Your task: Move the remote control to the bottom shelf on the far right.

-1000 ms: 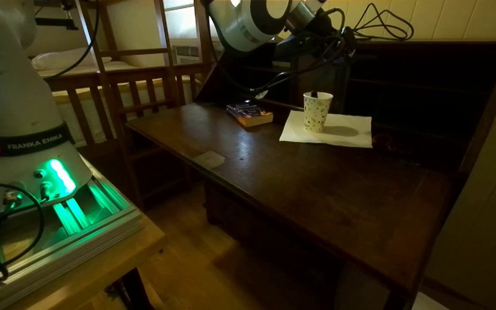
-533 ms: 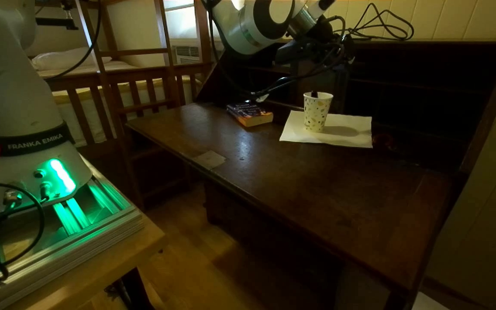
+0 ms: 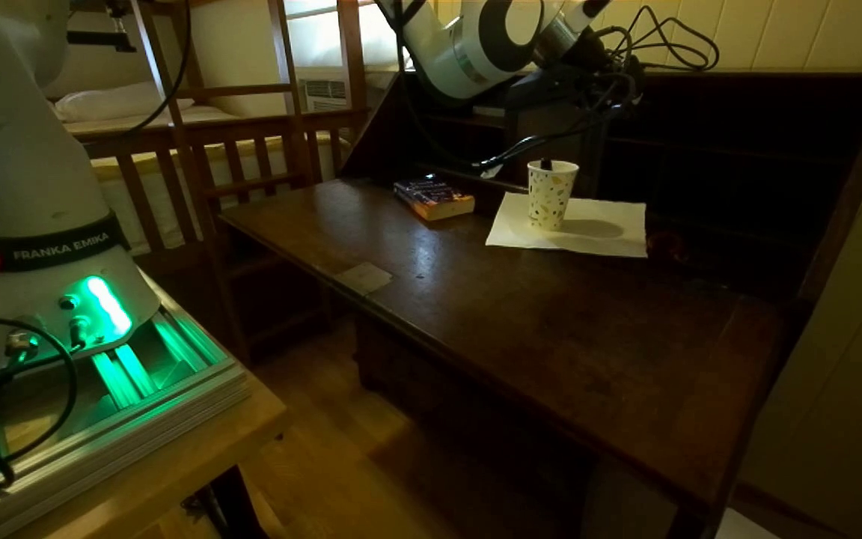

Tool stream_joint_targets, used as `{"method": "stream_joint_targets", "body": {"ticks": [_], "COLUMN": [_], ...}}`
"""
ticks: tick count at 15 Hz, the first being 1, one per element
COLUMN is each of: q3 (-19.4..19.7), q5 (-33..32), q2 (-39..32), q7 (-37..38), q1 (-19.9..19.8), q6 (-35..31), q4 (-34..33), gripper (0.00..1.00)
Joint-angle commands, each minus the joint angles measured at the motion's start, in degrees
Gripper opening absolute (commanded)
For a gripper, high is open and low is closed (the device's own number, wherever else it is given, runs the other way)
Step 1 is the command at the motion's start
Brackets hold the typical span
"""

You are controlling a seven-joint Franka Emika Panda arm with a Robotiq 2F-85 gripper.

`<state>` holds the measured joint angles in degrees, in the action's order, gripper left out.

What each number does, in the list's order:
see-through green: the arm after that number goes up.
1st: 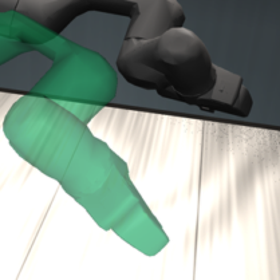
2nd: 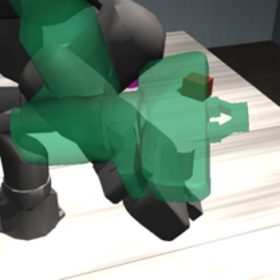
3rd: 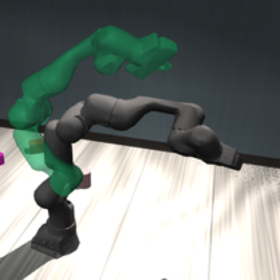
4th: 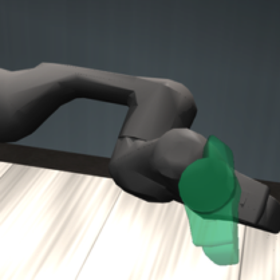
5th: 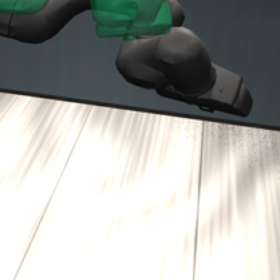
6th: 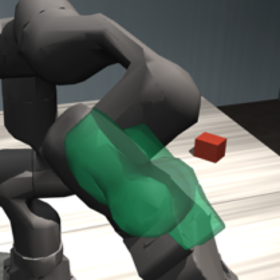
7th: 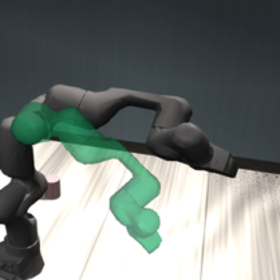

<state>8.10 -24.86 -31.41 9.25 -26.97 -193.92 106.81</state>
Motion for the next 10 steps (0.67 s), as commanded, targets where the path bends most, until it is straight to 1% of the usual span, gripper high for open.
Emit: {"method": "stream_joint_targets", "body": {"ticks": [1, 2, 3, 5, 8, 10], "q3": [-3.08, -4.85, -5.7, -9.52, -18.07, -22.42], "q5": [-0.26, -0.57, -0.28, -0.49, -1.34, -1.14], "q2": [-3.29, -4.05, -4.78, -6.19, -9.41, -11.46], "q7": [0.17, 0.04, 0.05, -0.67, -3.74, -6.55], "q1": [-2.54, -3.75, -4.13, -6.65, -12.6, -15.52], "q6": [2.39, 3.35, 4.22, 6.03, 8.61, 11.62], "q4": [-6.18, -7.49, -8.64, -11.06, -15.51, -18.61], "gripper": [0.37, 0.37, 0.37, 0.37, 0.37, 0.37]}}
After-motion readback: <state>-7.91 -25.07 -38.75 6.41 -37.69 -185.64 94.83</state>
